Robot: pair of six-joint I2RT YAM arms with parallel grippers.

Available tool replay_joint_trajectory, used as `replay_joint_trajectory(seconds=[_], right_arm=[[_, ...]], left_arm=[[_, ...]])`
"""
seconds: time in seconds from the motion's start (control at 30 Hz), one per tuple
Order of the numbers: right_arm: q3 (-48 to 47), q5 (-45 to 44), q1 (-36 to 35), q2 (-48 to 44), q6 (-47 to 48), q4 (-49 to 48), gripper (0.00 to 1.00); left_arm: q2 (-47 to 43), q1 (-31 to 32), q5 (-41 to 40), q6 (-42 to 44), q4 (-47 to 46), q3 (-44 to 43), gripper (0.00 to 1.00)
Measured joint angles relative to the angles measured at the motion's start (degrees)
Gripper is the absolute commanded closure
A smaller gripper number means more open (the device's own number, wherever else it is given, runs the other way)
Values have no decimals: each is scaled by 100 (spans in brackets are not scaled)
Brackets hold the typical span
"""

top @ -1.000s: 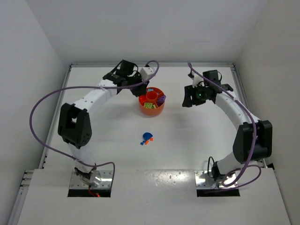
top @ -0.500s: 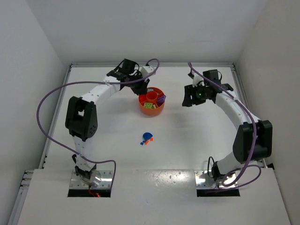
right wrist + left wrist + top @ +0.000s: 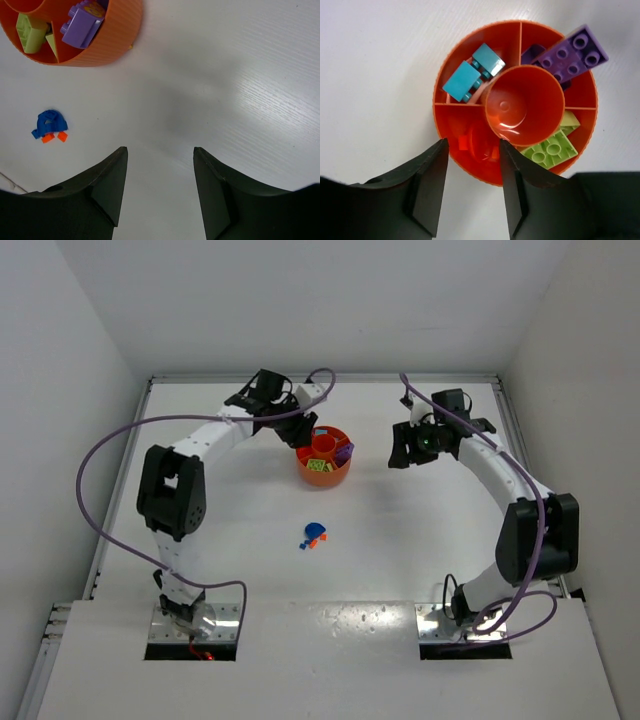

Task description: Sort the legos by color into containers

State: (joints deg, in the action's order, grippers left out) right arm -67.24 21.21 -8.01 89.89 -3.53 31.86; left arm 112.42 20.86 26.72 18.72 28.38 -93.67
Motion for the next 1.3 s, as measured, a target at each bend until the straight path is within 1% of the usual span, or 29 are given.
replay_joint_trajectory(seconds=[0.07, 0.13, 0.17, 0.23, 0.33, 0.4, 0.47, 0.5, 0.6, 0.7, 0.77, 0.8, 0.83, 0.93, 1.07, 1.1, 1.17, 1.3], right_arm=[[0, 0, 0, 7, 2, 0, 44], [0, 0, -2, 9, 2, 2, 44], [0, 0, -2, 9, 2, 4, 44], [0, 7, -2, 9, 2, 2, 44], [0, 24, -2, 9, 2, 13, 44], [0, 35, -2, 7, 2, 17, 44], [0, 57, -2, 7, 0, 20, 44], [0, 72, -2, 7, 2, 20, 44], [0, 129, -2, 7, 0, 20, 44], [0, 153, -2, 7, 0, 22, 44], [0, 157, -2, 7, 2, 22, 44], [0, 157, -2, 7, 2, 22, 44], [0, 157, -2, 7, 2, 22, 44], [0, 157, -2, 7, 0, 22, 44], [0, 157, -2, 4, 2, 22, 44], [0, 157, -2, 4, 2, 22, 44], [0, 157, -2, 4, 2, 22, 44], [0, 157, -2, 4, 4, 22, 44]], left_arm=[[-129, -2, 4, -24, -76, 225, 63], [-413, 9, 13, 17, -107, 592, 74], [-584, 24, 26, 48, -103, 761, 82], [-1071, 96, 20, 214, -116, 1211, 86], [-2055, 479, -7, 527, 28, 2039, 86], [-2629, 990, 2, 708, 188, 2549, 82], [-2979, 1582, 39, 796, 332, 3001, 80], [-3053, 1845, 72, 804, 391, 3171, 77], [-3075, 2459, 92, 761, 555, 3654, 72], [-2981, 2793, 44, 664, 640, 3886, 71], [-2859, 2924, -2, 625, 595, 3897, 69], [-2785, 2968, -26, 605, 555, 3897, 67], [-2708, 2986, -55, 592, 520, 3895, 67], [-2374, 3021, -127, 518, 455, 3801, 62], [-1849, 3023, -140, 415, 308, 3580, 62], [-1762, 3023, -149, 407, 269, 3552, 61], [-1622, 3023, -184, 358, 157, 3528, 59], [-1429, 3023, -289, 286, 35, 3488, 59]])
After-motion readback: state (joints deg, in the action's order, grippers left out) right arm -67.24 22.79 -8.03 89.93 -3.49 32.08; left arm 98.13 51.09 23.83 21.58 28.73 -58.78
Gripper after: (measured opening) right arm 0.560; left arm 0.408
